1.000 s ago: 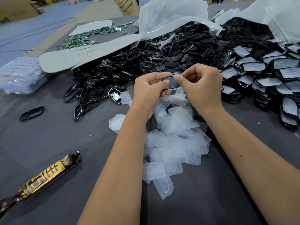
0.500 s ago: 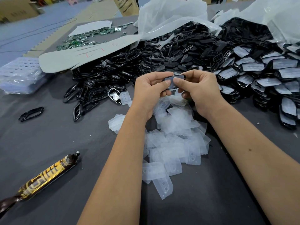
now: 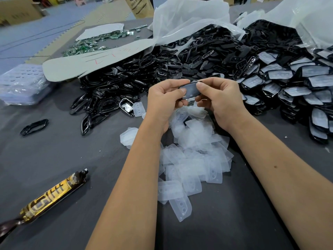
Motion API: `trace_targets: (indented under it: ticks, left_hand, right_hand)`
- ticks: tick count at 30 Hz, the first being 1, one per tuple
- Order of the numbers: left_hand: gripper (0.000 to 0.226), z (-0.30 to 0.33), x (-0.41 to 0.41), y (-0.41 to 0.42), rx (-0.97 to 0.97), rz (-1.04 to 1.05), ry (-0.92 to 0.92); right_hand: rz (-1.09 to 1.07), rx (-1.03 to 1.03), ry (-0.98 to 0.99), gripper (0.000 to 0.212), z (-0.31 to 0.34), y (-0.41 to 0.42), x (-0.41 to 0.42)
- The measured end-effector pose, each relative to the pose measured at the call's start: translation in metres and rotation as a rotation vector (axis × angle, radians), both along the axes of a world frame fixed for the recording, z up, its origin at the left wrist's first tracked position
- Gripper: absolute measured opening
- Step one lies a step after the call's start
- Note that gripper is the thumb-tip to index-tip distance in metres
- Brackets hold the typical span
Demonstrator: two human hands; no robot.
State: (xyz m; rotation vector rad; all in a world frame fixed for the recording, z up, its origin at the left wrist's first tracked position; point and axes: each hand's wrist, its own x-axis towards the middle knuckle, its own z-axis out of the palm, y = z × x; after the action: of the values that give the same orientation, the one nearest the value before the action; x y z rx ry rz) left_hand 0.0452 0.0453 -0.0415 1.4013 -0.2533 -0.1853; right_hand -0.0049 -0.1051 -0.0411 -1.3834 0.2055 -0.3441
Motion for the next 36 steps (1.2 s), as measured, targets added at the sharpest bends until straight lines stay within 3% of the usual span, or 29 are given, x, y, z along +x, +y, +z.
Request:
trace_targets:
  ticks: [12, 25, 31, 36]
  left_hand:
    - [0.022, -0.0035, -0.0025, -0.0042, 0.07, 0.061, -0.081]
    - [0.026, -0.003, -0.0009, -0.0042, 0.055, 0.007, -0.076]
    - [0.025, -0.003, 0.0001, -0.0001, -0.012, -0.009, 0.004]
    - [0.025, -0.0008, -0.0005, 0.0004, -0.038, -0.014, 0.053]
  right_hand:
    - [-0.052, -0.238, -0.044, 0.002, -0.0035, 0.0028, 0.001]
    - [-0.061, -0.065, 0.033, 0.016, -0.0025, 0.0022, 0.0037]
    - [-0.072, -0.427, -0.092, 0.003, -0.0077, -0.0005, 0.0024]
    - [-0.136, -0.774, -0.264, 0.012, -0.0075, -0.0016, -0.0014]
